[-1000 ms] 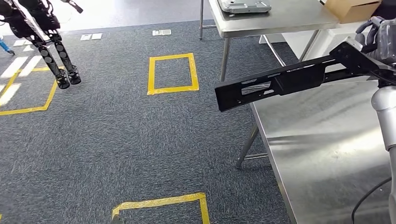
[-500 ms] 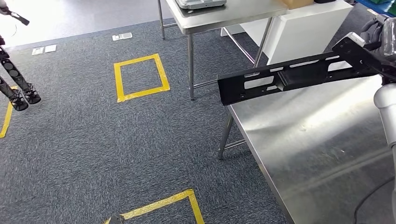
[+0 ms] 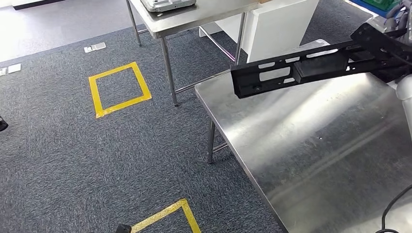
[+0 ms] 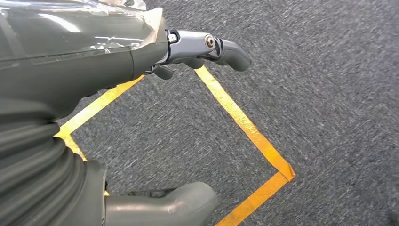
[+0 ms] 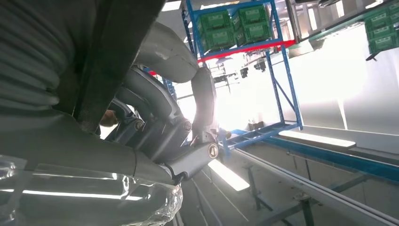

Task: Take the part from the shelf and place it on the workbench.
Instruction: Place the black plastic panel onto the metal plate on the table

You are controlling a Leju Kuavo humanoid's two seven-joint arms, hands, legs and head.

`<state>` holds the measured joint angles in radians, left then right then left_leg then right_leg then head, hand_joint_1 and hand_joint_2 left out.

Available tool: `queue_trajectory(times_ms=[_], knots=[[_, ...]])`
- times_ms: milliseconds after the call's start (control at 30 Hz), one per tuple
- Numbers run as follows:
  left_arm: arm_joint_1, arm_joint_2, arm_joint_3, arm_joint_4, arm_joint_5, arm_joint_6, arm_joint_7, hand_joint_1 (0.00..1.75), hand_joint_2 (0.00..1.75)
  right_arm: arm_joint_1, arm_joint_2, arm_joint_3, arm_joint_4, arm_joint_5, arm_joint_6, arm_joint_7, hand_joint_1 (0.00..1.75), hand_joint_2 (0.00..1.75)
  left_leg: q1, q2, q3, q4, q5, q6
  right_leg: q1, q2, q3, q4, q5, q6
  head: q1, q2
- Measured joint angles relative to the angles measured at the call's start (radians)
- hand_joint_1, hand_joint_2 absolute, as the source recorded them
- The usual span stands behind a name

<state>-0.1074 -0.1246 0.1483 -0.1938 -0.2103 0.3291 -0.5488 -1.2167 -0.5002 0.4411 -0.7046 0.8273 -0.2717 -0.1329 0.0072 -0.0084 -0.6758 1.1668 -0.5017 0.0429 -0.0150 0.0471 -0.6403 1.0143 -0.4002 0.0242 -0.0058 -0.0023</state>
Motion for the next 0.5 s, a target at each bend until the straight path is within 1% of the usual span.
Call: queue_trajectory(times_ms=[33, 67, 100, 133, 200, 300, 433, 500], knots=[[0.0, 0.0, 0.001, 0.0, 0.0, 0.001, -0.001, 0.0, 1.75, -0.003, -0.001, 0.003, 0.002, 0.0, 0.0, 0.001, 1.75, 1.75, -0.003, -0.004, 0.029, -0.062, 0.026, 0.004, 0.003, 0.003, -0.001, 0.001, 0.0, 0.0, 0.0, 0.0], [0.0, -0.001, 0.001, 0.0, -0.001, 0.003, -0.001, 0.0, 1.75, -0.004, -0.002, 0.005, 0.004, 0.0, -0.001, 0.002, 1.75, 1.75, -0.006, -0.006, 0.05, -0.104, 0.042, 0.006, 0.005, 0.005, -0.001, 0.001, 0.0, 0.001, 0.0, 0.0], [0.0, -0.002, 0.001, 0.0, -0.001, 0.004, -0.002, 0.0, 1.75, -0.005, -0.003, 0.007, 0.006, 0.0, -0.002, 0.004, 1.75, 1.75, -0.008, -0.007, 0.059, -0.125, 0.047, 0.003, 0.009, 0.006, -0.003, 0.004, -0.001, 0.0, 0.001, 0.0], [0.0, -0.003, 0.001, 0.0, -0.001, 0.003, -0.002, 0.0, 1.75, -0.006, -0.004, 0.009, 0.009, 0.001, -0.003, 0.006, 1.75, 1.75, -0.01, -0.006, 0.059, -0.129, 0.047, -0.001, 0.012, 0.006, -0.005, 0.006, -0.002, -0.002, 0.001, 0.0], [0.0, -0.005, 0.002, 0.0, 0.0, 0.001, -0.001, 0.0, 1.75, -0.008, -0.006, 0.014, 0.014, 0.006, -0.005, 0.008, 1.75, 1.75, -0.017, -0.006, 0.054, -0.126, 0.05, -0.005, 0.015, 0.005, -0.011, 0.013, -0.004, -0.004, 0.001, 0.0], [-0.001, -0.006, 0.003, 0.0, 0.001, -0.007, -0.004, 0.0, 1.75, -0.01, -0.007, 0.023, 0.021, 0.013, -0.007, 0.009, 1.75, 1.75, -0.024, -0.008, 0.037, -0.108, 0.048, 0.001, 0.012, 0.002, -0.027, 0.025, -0.004, -0.002, 0.001, 0.0], [-0.001, -0.009, 0.003, 0.0, 0.002, -0.014, -0.007, 0.0, 1.75, -0.011, -0.005, 0.035, 0.025, 0.017, -0.008, 0.012, 1.75, 1.75, -0.025, -0.009, 0.004, -0.072, 0.041, 0.01, 0.012, 0.001, -0.056, 0.054, -0.009, 0.006, 0.001, 0.0], [-0.001, -0.01, 0.004, 0.0, 0.002, -0.013, -0.007, 0.0, 1.75, -0.012, -0.002, 0.039, 0.025, 0.018, -0.008, 0.012, 1.75, 1.75, -0.025, -0.009, -0.014, -0.053, 0.037, 0.013, 0.012, 0.001, -0.072, 0.071, -0.011, 0.01, 0.001, 0.0]])
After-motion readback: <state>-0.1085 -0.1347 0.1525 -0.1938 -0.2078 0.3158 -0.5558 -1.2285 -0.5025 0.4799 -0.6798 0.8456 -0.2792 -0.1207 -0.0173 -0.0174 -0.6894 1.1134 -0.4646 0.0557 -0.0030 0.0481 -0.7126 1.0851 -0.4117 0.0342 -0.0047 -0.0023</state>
